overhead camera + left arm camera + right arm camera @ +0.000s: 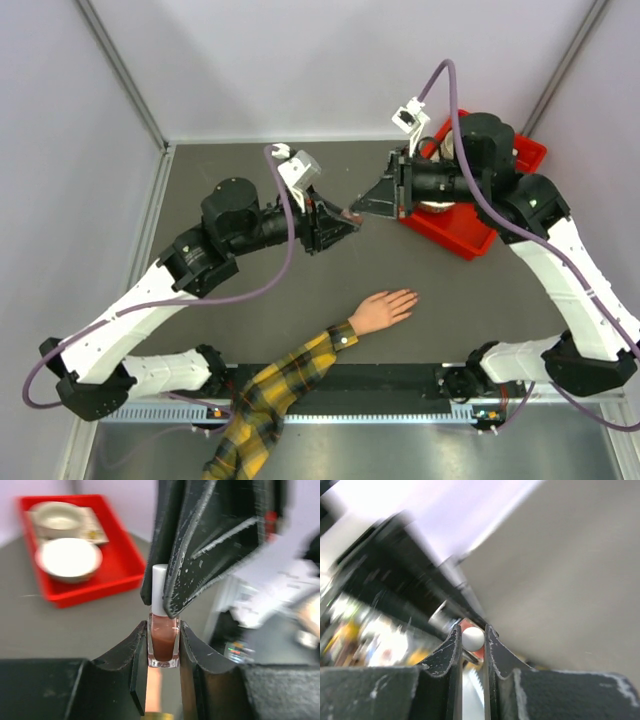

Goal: Paint the nails

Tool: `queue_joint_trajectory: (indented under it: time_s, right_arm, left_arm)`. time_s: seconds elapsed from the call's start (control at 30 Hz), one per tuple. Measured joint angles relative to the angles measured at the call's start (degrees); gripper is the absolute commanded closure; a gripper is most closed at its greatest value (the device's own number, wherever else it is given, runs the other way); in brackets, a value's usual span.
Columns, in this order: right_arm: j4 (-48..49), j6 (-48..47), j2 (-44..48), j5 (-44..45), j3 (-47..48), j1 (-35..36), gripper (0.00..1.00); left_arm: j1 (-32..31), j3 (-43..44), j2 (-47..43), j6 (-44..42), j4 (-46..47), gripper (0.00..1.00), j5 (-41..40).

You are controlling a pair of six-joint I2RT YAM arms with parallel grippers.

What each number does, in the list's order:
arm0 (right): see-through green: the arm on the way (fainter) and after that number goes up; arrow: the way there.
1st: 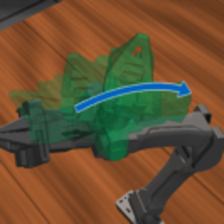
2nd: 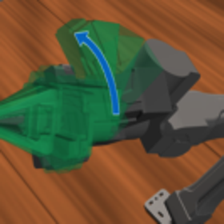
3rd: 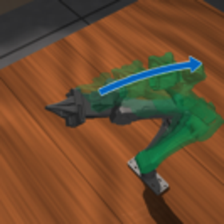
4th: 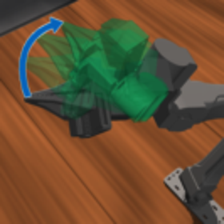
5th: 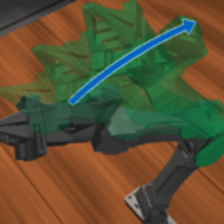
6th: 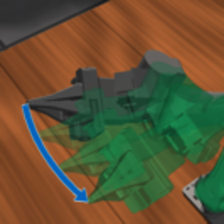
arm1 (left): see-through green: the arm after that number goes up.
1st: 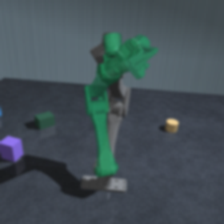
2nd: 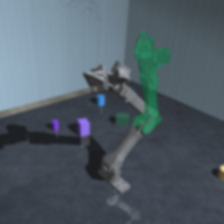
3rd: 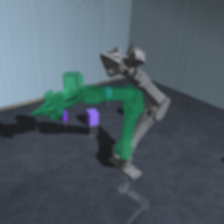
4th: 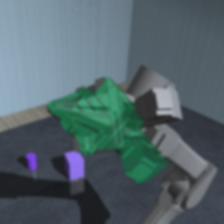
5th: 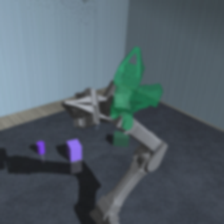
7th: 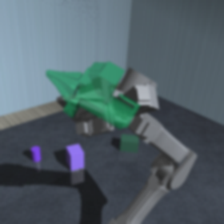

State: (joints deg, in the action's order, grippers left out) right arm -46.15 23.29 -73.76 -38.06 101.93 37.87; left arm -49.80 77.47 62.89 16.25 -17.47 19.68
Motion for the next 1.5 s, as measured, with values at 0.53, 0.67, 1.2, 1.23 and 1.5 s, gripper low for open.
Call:
queue_joint_trajectory:
  time_s: [0.53,0.67,1.2,1.23,1.5]
  right_arm:
    - [-7.45,17.90,-5.81,46.27,4.96,7.98,0.47]
    - [-6.58,15.69,-3.69,37.11,4.81,6.86,0.25]
    - [-0.17,0.50,1.79,-14.36,-2.23,-2.03,0.62]
    - [0.09,0.31,1.81,-14.91,-2.38,-2.03,0.64]
    - [1.38,0.37,1.97,-15.21,-3.32,-2.16,0.53]
  left_arm:
    - [-1.29,-1.70,8.96,-10.60,8.13,1.00,-18.58]
    - [0.09,-2.60,5.77,-8.94,6.32,1.00,-10.62]
    - [4.11,-3.02,-1.77,-3.98,-0.28,1.00,21.16]
    - [4.39,-3.02,-1.42,-3.89,-0.66,1.00,21.62]
    - [4.90,-2.91,-0.94,-3.26,-0.68,1.00,22.34]
